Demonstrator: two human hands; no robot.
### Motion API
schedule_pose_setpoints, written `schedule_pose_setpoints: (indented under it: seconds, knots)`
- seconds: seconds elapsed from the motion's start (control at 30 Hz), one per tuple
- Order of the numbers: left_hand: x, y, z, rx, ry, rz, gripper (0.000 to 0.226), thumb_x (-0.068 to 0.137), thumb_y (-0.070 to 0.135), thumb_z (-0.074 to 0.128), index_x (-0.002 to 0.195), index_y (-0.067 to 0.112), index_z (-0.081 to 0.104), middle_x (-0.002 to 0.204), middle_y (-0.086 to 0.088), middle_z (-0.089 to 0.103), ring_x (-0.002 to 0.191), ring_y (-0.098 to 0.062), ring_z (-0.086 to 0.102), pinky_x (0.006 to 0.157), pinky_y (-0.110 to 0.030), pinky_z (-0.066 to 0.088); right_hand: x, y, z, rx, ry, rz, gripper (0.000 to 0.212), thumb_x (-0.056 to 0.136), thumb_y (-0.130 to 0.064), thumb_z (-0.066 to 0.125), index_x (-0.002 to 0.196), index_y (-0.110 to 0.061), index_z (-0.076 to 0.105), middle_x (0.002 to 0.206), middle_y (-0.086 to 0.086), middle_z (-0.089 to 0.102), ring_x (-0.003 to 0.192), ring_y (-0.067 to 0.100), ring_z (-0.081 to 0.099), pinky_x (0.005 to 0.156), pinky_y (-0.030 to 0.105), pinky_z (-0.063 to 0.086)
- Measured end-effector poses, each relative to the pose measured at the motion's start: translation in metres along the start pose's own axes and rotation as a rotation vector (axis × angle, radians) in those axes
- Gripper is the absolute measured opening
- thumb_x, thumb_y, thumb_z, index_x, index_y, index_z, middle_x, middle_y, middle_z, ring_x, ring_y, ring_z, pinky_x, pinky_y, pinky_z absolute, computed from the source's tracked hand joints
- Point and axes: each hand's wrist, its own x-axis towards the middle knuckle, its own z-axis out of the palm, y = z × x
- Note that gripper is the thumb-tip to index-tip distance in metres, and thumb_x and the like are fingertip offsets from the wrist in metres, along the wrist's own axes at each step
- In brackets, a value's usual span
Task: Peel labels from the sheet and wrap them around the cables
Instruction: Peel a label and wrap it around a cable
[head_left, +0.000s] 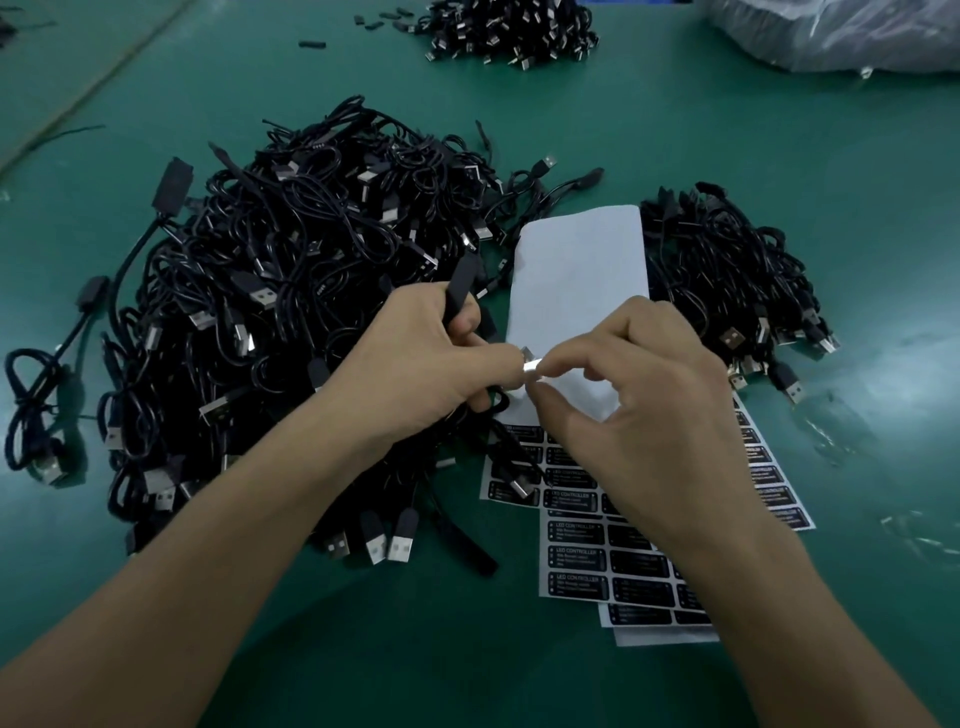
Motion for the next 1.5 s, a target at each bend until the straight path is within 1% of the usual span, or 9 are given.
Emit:
schedule_pose_setpoints:
  seconds: [0.27, 0.37, 0.43, 0.63, 0.7, 0.77, 0.87, 1.03, 1.5]
  knots:
    - [0.0, 0.0, 0.0, -0.032, 0.003, -0.009, 0.038, 0.077, 0.018, 0.073, 0.063, 0.023, 0.038, 0.052, 0.004, 0.06, 0.046, -0.012, 0.054, 0.046, -0.013, 0.041, -0.001, -0.002, 0.003, 0.046, 0.027, 0.085, 0.005, 0.082, -0.019, 0.079, 0.083, -0.022, 0.076, 0.078, -0.01, 0.046, 0.075, 0.005, 0.045, 0.06, 0.011, 0.033]
    - [0.0, 0.0, 0.0, -0.014, 0.032, -0.063, 0.033, 0.079, 0.041, 0.049, 0.049, 0.029, 0.051, 0.054, 0.003, 0.058, 0.048, -0.013, 0.048, 0.059, -0.027, 0.042, 0.001, 0.001, 0.001, 0.35, 0.042, 0.324, 0.019, 0.084, -0.023, 0.079, 0.074, -0.037, 0.07, 0.074, -0.011, 0.055, 0.066, 0.0, 0.05, 0.061, 0.009, 0.038]
    - [0.0, 0.001, 0.001, 0.006, 0.044, -0.105, 0.031, 0.077, 0.042, 0.038, 0.051, 0.027, 0.048, 0.055, 0.002, 0.052, 0.056, -0.019, 0.041, 0.065, -0.038, 0.037, 0.006, 0.001, -0.004, 0.661, 0.055, 0.489, 0.018, 0.084, -0.019, 0.078, 0.071, -0.03, 0.074, 0.069, -0.007, 0.061, 0.058, 0.001, 0.049, 0.055, 0.013, 0.041]
    - [-0.001, -0.004, 0.004, 0.13, 0.005, 0.072, 0.029, 0.093, 0.037, 0.047, 0.075, 0.03, 0.069, 0.062, 0.007, 0.063, 0.057, -0.011, 0.054, 0.058, -0.029, 0.047, 0.011, 0.0, -0.014, 1.112, -0.03, 0.738, 0.002, 0.071, -0.025, 0.078, 0.07, -0.023, 0.078, 0.068, -0.001, 0.061, 0.065, 0.016, 0.042, 0.04, 0.016, 0.027]
    - [-0.001, -0.005, 0.004, 0.18, 0.015, 0.132, 0.024, 0.093, 0.043, 0.051, 0.089, 0.038, 0.075, 0.073, -0.014, 0.065, 0.064, -0.031, 0.056, 0.063, -0.045, 0.051, 0.013, -0.001, -0.015, 1.173, -0.058, 0.767, 0.005, 0.065, -0.027, 0.077, 0.068, -0.023, 0.077, 0.069, -0.002, 0.063, 0.066, 0.011, 0.051, 0.037, 0.014, 0.027]
    - [-0.002, -0.005, 0.004, 0.165, 0.033, 0.152, 0.021, 0.094, 0.042, 0.056, 0.09, 0.04, 0.076, 0.076, -0.022, 0.064, 0.063, -0.035, 0.056, 0.064, -0.049, 0.053, 0.013, -0.001, -0.016, 1.218, -0.091, 0.785, 0.006, 0.063, -0.028, 0.078, 0.067, -0.023, 0.077, 0.069, -0.002, 0.066, 0.068, 0.009, 0.056, 0.035, 0.013, 0.026]
    - [-0.004, -0.008, 0.006, 0.101, 0.049, 0.138, 0.012, 0.094, 0.028, 0.069, 0.087, 0.025, 0.078, 0.063, -0.002, 0.069, 0.055, -0.015, 0.064, 0.057, -0.028, 0.054, 0.013, -0.002, -0.014, 1.26, -0.122, 0.795, 0.005, 0.065, -0.027, 0.077, 0.068, -0.023, 0.077, 0.069, -0.002, 0.068, 0.072, 0.01, 0.06, 0.033, 0.013, 0.026]
    - [-0.006, -0.008, 0.012, -0.061, 0.038, 0.05, 0.011, 0.082, 0.019, 0.081, 0.089, 0.014, 0.075, 0.068, -0.009, 0.074, 0.061, -0.022, 0.074, 0.059, -0.029, 0.06, 0.013, 0.001, -0.008, 1.244, -0.061, 0.879, 0.007, 0.063, -0.025, 0.08, 0.069, -0.021, 0.078, 0.069, -0.002, 0.066, 0.068, 0.006, 0.059, 0.035, 0.014, 0.029]
    - [-0.011, 0.0, 0.014, -0.16, -0.083, -0.06, 0.018, 0.086, -0.003, 0.074, 0.091, 0.014, 0.072, 0.075, -0.011, 0.076, 0.071, -0.02, 0.077, 0.065, -0.026, 0.062, 0.013, 0.001, -0.007, 1.253, -0.062, 0.864, 0.012, 0.062, -0.025, 0.078, 0.071, -0.017, 0.079, 0.071, 0.001, 0.07, 0.066, 0.007, 0.065, 0.051, 0.016, 0.047]
